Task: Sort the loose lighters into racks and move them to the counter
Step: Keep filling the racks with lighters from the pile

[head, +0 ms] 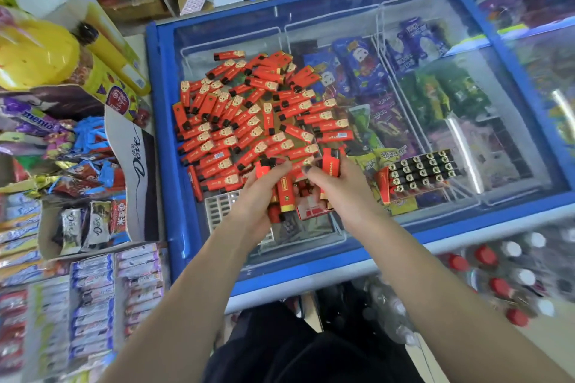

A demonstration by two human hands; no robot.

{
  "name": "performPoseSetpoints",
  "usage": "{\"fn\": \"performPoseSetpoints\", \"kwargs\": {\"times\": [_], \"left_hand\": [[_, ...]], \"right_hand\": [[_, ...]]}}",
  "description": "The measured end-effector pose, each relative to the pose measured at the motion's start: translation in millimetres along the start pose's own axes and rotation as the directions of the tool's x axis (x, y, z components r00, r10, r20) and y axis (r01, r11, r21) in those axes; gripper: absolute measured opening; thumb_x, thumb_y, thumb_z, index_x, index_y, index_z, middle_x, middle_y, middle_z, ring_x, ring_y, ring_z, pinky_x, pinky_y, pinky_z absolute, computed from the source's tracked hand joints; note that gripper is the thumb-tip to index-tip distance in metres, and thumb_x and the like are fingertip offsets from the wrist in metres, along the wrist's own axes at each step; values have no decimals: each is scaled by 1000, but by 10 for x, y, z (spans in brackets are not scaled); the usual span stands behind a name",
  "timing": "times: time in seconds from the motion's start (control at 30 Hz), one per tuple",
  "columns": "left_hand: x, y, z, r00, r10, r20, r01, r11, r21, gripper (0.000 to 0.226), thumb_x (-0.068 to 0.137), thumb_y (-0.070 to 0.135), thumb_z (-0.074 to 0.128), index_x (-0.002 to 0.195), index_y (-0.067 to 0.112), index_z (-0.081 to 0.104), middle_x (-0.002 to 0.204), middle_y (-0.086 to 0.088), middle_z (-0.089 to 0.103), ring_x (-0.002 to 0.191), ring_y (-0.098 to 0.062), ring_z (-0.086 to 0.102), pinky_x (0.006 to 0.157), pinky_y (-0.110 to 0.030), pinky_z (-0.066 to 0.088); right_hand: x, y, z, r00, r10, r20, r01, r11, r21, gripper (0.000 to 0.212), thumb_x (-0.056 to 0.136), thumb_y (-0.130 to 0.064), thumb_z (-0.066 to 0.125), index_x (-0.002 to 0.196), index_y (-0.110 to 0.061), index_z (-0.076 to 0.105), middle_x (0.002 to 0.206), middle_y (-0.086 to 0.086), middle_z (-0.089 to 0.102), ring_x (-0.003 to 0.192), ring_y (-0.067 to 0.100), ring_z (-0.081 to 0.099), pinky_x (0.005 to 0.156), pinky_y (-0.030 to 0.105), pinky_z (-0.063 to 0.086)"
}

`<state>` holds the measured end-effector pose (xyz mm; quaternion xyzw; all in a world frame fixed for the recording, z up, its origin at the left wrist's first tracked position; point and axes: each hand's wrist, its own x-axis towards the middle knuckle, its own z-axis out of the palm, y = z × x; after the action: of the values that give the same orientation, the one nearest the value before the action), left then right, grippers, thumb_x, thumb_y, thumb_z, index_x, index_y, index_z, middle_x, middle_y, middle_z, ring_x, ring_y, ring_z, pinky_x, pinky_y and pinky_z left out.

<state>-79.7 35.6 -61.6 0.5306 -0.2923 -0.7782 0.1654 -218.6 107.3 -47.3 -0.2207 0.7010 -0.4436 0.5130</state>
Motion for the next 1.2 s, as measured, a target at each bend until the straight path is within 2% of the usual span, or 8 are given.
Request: {"fn": "performPoseSetpoints", "kwargs": {"times": [0.17, 0.37, 0.43, 0.5, 0.63, 0.97, 1.1, 1.2], "left_hand": [[-40, -162, -73, 997, 5, -72, -3, 1000, 21, 44, 91, 18, 79, 128, 6, 61, 80, -10, 68, 66, -22, 66, 63, -36, 57], [-135, -297, 43, 999, -30, -13, 31, 994, 100, 33, 91, 18, 79, 119, 5, 68, 80, -9, 74, 60, -20, 69, 54, -31, 57], [-161, -368, 86, 1000, -5, 16, 3, 990, 143, 32, 87, 18, 83, 114, 8, 71, 95, -15, 78, 75, -26, 73, 71, -46, 65], [-176, -443, 116, 1000, 7, 31, -13, 982, 188, 49, 77, 19, 90, 120, 8, 68, 102, -19, 78, 79, -30, 71, 87, -57, 60], [-169, -600, 150, 998, 53, 18, -56, 964, 259, 39, 81, 6, 85, 114, 19, 68, 83, -7, 73, 71, -23, 66, 74, -41, 58], [-190, -593, 175, 995, 103, 15, -102, 933, 344, 39, 81, -1, 82, 110, 20, 66, 74, -5, 71, 65, -24, 64, 68, -39, 59], [-183, -565, 173, 980, 194, 44, -192, 867, 459, 41, 77, 2, 84, 107, 24, 66, 76, -3, 73, 60, -21, 67, 63, -36, 56], [-207, -566, 171, 965, 251, 77, -252, 803, 540, 41, 79, 4, 84, 106, 28, 64, 76, 1, 74, 58, -16, 68, 60, -30, 53]], "right_hand": [[-155, 166, -185, 998, 67, 16, -69, 994, 87, 14, 104, -35, 55, 109, -22, 58, 81, 6, 62, 54, 16, 52, 51, 32, 43], [-243, 358, -165, 965, 246, 91, -263, 895, 360, 33, 97, -41, 66, 127, -28, 61, 105, 6, 76, 98, 24, 70, 96, 45, 53], [-289, 358, -146, 968, 237, 84, -249, 858, 449, 15, 103, -28, 61, 117, -24, 65, 99, 5, 79, 94, 22, 73, 90, 42, 57], [-313, 375, -123, 972, 231, 50, -224, 831, 509, 22, 106, -21, 56, 123, -13, 66, 104, 7, 79, 94, 21, 75, 81, 37, 58], [-330, 467, -47, 968, 249, -40, -193, 834, 516, 25, 105, -17, 56, 122, -6, 70, 110, 9, 78, 105, 27, 74, 82, 39, 57], [-345, 505, -34, 965, 229, -128, -152, 886, 437, 19, 102, -20, 61, 116, -10, 69, 112, 13, 76, 109, 30, 72, 99, 51, 57], [-324, 553, -156, 967, 191, -167, -117, 920, 375, 13, 101, -20, 62, 105, -16, 74, 101, 8, 76, 95, 21, 71, 88, 36, 56], [-317, 571, -255, 969, 220, -109, -154, 892, 425, 10, 100, -17, 63, 96, -8, 65, 73, 11, 55, 61, 19, 51, 60, 31, 42]]}}
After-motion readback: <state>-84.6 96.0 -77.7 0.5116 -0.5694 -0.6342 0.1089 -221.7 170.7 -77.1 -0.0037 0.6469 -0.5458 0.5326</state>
